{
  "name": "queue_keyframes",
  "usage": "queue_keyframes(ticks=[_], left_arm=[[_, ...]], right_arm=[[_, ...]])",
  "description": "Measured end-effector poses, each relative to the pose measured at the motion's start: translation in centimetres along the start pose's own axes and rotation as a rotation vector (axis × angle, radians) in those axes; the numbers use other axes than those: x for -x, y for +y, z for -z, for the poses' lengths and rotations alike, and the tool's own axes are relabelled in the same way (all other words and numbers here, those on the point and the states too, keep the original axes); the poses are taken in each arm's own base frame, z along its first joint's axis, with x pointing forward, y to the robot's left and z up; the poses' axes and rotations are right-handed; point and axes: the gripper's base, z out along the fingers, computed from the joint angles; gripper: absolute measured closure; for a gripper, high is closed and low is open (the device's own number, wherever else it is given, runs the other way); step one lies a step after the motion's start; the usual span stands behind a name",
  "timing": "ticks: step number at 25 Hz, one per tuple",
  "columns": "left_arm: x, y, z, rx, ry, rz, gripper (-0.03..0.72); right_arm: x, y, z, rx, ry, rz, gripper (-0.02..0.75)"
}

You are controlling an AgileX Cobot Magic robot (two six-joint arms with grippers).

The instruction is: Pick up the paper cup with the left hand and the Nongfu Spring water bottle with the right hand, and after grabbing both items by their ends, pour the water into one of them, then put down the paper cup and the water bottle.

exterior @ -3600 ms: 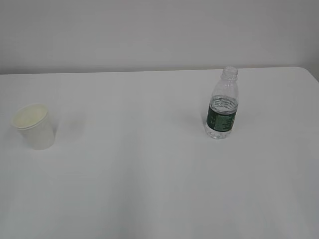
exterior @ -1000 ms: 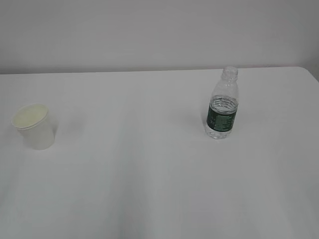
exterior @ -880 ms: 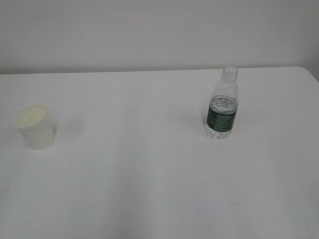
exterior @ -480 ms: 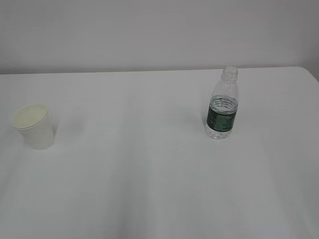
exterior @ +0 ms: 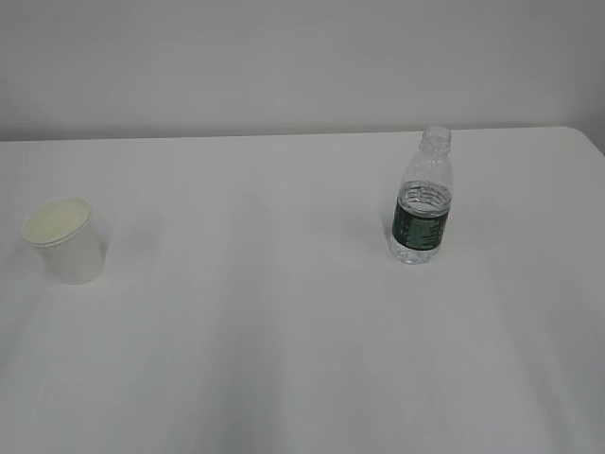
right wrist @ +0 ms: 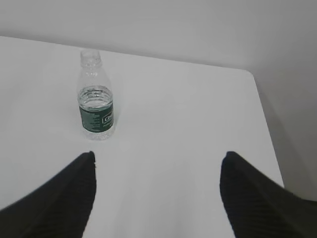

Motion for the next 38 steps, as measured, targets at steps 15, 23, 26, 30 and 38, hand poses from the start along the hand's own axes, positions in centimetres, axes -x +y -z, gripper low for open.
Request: queue_keyframes(ticks=[15,23,26,30,38], left_arm=[[1.6,0.3,-2.3,0.027,-0.082,-0.020,0.133],[2.2,0.6,-4.8,0.037,-0.085,-0.016,0.132],[2.4,0.6,-5.4,0.039,-0.093,-0.015,0.133],[2.5,0.7,-6.3,0.042,-0.094,-0.015,0.133],[2.5,0.9,-8.3,0.050,-0.081,-0.013,0.133]], right_arm=[[1.3,0.3,-2.5,0.024,-0.035,0.004,0.145],[2.1,0.6,-4.6,0.037,-0.053,0.010,0.146],[2.2,0.7,-5.6,0.042,-0.042,0.013,0.146],[2.3,0.9,-7.0,0.051,-0.038,0.016,0.145],[2.8,1.2,-9.1,0.064,-0.075,0.018,0.146]])
